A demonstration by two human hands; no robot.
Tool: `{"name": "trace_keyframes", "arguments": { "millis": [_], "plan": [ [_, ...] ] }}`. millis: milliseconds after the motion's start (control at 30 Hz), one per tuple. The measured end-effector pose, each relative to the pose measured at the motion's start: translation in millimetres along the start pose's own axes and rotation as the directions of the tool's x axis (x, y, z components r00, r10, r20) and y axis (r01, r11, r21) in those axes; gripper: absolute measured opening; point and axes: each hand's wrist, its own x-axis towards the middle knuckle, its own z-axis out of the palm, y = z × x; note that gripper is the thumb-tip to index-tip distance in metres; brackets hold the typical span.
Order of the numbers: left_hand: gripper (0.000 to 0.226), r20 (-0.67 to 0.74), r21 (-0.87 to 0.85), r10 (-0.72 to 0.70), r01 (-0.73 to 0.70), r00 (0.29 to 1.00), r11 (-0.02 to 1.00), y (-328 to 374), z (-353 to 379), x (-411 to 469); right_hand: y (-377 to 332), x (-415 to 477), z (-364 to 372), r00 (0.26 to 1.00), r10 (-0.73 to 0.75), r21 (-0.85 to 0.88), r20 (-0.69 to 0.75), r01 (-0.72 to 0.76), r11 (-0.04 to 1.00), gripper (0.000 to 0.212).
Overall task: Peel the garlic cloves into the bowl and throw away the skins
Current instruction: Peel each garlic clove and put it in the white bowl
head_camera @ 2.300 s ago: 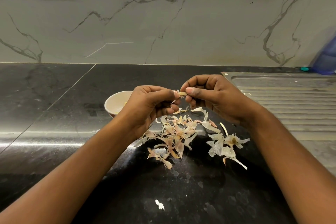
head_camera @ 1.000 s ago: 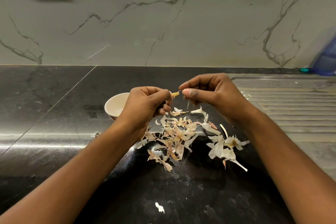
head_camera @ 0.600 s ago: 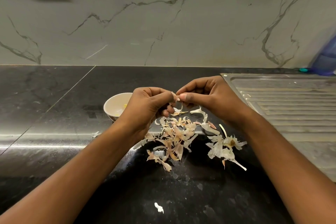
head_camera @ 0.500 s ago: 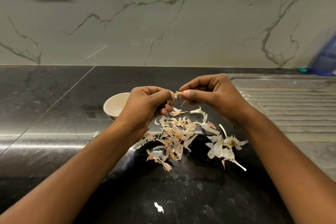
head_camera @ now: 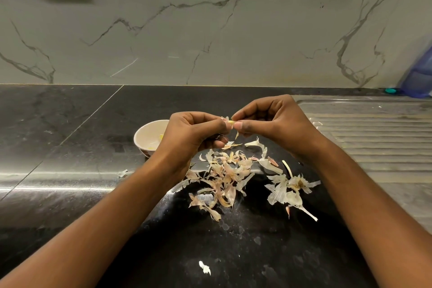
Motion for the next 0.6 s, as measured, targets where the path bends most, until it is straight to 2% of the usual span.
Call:
{"name": "trace_keyframes", "arguments": {
  "millis": [267, 600],
  "plan": [
    [0.007, -0.022, 0.023, -0.008, 0.008, 1.000, 1.000, 0.9, -0.9, -0.3, -0.5, -0.1, 1.6, 1.000, 0.002, -0.033, 0.018, -0.001, 0.999, 0.017],
    [0.013, 0.031, -0.180, -0.135, 0.138, 0.990, 0.974, 2.9, 0.2, 2.0, 0.4, 0.1, 0.3, 0.999, -0.045, 0.015, -0.010, 0.046, 0.999, 0.016]
  ]
}}
